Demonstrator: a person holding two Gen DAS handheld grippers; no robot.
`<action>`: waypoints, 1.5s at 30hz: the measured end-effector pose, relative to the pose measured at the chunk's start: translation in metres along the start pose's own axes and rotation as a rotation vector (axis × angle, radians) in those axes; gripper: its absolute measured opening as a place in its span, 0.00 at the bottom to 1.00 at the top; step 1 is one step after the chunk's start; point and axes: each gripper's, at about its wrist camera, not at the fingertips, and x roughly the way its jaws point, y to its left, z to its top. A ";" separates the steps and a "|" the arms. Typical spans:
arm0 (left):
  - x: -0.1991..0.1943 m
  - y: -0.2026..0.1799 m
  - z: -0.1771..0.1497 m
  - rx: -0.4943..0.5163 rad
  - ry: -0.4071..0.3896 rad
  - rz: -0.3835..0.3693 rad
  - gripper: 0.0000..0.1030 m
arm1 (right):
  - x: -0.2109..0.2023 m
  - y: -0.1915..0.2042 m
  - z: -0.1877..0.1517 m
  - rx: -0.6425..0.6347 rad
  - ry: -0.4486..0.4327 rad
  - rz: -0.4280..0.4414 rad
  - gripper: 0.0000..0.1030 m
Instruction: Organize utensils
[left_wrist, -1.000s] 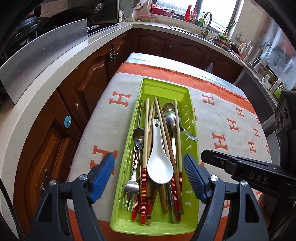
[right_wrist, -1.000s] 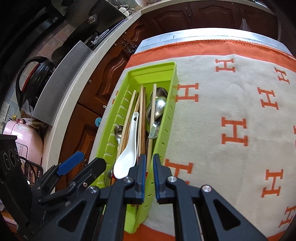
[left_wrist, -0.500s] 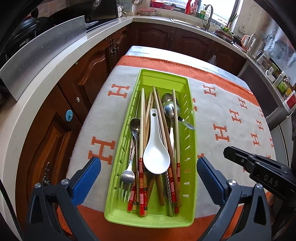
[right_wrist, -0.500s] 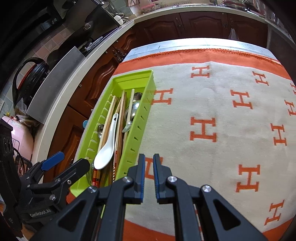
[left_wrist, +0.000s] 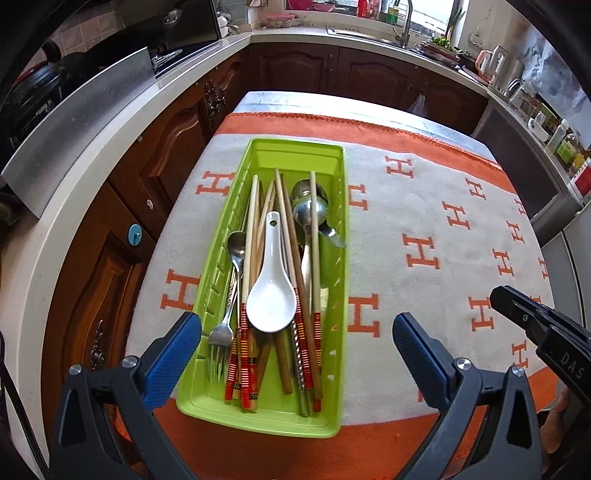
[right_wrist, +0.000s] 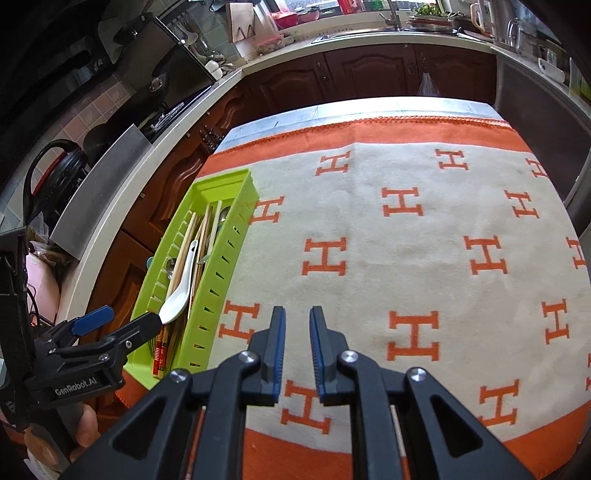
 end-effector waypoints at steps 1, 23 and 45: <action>-0.005 -0.007 0.002 0.014 -0.012 0.001 0.99 | -0.006 -0.001 0.001 0.000 -0.015 -0.005 0.15; -0.067 -0.082 0.018 0.096 -0.191 -0.020 0.99 | -0.083 -0.008 0.008 -0.018 -0.184 -0.056 0.20; -0.067 -0.081 0.017 0.088 -0.190 -0.023 0.99 | -0.082 -0.004 0.006 -0.022 -0.186 -0.047 0.20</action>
